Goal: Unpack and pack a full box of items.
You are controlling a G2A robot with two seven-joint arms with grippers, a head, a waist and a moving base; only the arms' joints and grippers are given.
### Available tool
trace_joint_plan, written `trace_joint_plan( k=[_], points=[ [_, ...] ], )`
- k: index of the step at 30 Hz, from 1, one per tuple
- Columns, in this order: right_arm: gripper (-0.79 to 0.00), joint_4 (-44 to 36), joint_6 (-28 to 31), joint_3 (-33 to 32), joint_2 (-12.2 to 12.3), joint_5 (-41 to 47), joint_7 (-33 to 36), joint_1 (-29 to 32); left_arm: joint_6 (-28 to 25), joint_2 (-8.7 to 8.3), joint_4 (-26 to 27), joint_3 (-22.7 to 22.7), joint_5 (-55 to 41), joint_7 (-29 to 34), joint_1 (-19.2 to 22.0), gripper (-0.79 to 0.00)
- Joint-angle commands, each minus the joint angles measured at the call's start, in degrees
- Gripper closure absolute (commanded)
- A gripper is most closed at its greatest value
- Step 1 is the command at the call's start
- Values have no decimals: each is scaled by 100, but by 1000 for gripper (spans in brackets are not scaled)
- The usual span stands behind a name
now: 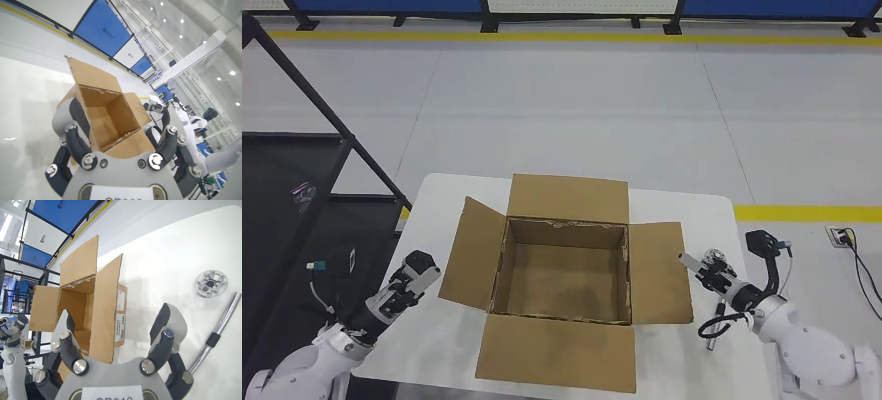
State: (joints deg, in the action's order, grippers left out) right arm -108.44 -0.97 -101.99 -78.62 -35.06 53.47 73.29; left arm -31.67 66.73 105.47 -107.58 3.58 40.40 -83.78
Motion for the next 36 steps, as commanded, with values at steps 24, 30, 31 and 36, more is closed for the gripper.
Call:
trace_joint_plan(
  k=[24, 30, 31, 36],
  points=[
    [-785, 578, 217, 476, 315, 218, 1096, -538, -39, -160, -364, 568, 1078, -165, 184, -785],
    [-785, 513, 301, 612, 383, 153, 1217, -495, 99, -180, -463, 652, 1036, -342, 300, -785],
    [-785, 497, 298, 633, 395, 126, 1228, -484, 117, -184, -481, 654, 1028, -367, 312, -785],
    [-785, 434, 370, 717, 449, 131, 1312, -454, 174, -207, -535, 676, 998, -441, 354, -785]
  ],
)
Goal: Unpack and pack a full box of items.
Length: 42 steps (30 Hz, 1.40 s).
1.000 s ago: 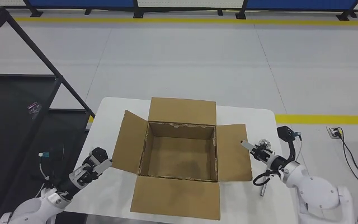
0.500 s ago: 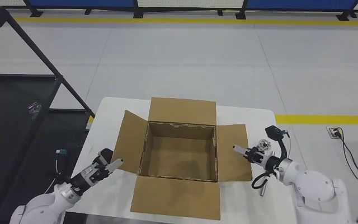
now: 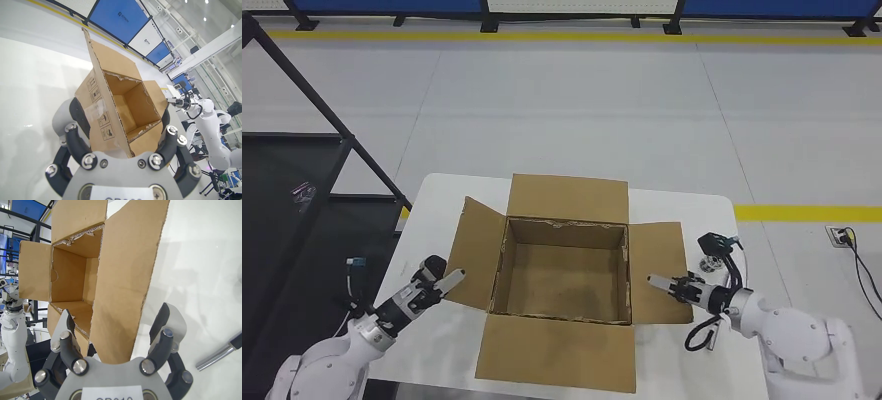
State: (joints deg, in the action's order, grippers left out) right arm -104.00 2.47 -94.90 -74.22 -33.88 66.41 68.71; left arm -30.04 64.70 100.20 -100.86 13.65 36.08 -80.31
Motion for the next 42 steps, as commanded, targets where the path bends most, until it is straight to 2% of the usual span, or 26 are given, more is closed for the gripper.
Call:
trace_joint_plan(
  k=[1, 18, 31, 42],
  points=[
    [-785, -19, 45, 14, 22, 18, 39, 14, 15, -8, -16, 10, -26, -21, 15, -785],
    [-785, -376, 334, 191, 206, -5, 156, 307, 61, -83, -102, 113, -135, -111, 104, -785],
    [-785, -350, 109, 221, 294, 234, -283, 335, -268, -166, -242, 155, -99, 109, 10, -785],
    [-785, -314, 119, 243, 383, 380, -402, 364, -262, -185, -201, 529, 405, -63, 59, -785]
  ],
)
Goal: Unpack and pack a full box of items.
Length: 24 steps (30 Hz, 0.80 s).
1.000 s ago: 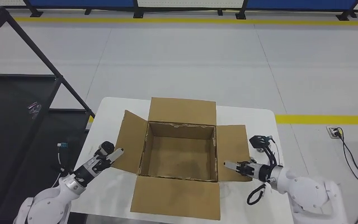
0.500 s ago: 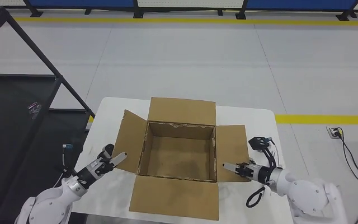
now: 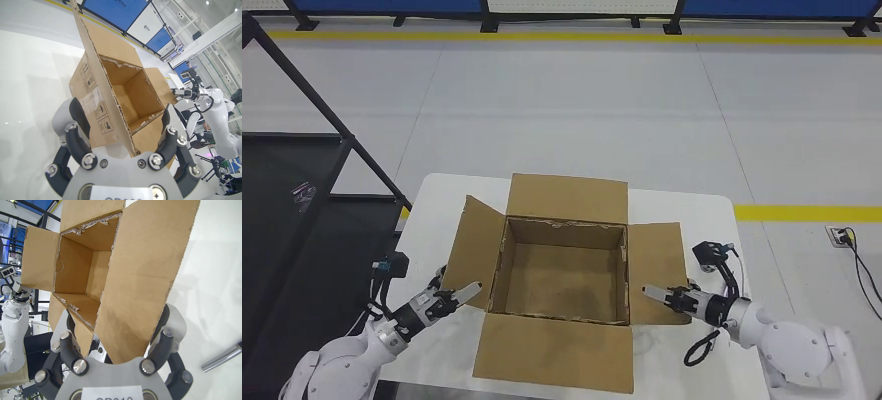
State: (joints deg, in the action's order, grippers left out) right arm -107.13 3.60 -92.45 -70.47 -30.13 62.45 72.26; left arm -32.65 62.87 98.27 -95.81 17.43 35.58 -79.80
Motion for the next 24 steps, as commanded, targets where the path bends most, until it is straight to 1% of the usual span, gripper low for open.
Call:
trace_joint_plan(
  k=[1, 11, 24],
  points=[
    [-785, -2, 11, -4, 16, 13, -15, 19, 7, -3, -21, 52, 39, -33, 14, -785],
    [-785, 56, -46, 12, 79, 229, -266, 22, 85, -10, -10, 401, 240, -134, 113, -785],
    [-785, 226, -280, 252, 124, 488, -631, -328, 138, -34, -4, 610, 289, -231, 215, -785]
  ],
)
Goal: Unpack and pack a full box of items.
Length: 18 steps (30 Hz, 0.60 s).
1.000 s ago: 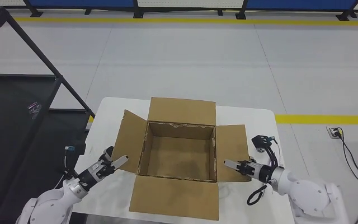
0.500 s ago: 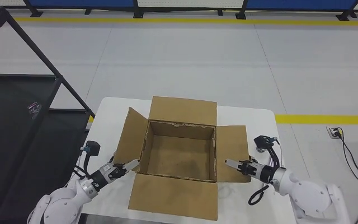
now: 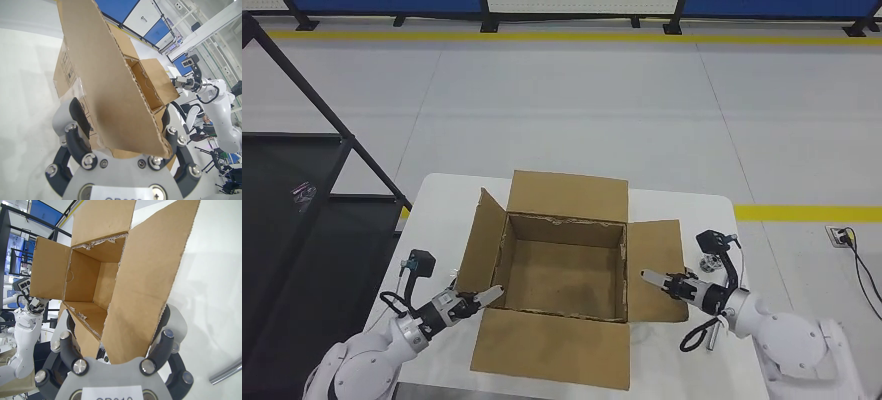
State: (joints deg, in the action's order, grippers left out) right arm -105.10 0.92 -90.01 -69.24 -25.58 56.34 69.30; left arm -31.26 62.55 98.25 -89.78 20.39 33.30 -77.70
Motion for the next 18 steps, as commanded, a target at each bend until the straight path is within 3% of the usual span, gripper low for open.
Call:
trace_joint_plan(
  k=[1, 10, 18],
  points=[
    [-785, 58, -35, 16, 5, 70, -49, -73, -4, -5, -4, 12, -1, -12, 10, -785],
    [-785, 27, -425, -112, 59, -187, -512, -94, -32, -40, -26, -55, -86, -89, -28, -785],
    [-785, -379, -703, -1153, 166, -137, -724, 669, -148, -90, -32, -341, -630, -82, -124, -785]
  ],
)
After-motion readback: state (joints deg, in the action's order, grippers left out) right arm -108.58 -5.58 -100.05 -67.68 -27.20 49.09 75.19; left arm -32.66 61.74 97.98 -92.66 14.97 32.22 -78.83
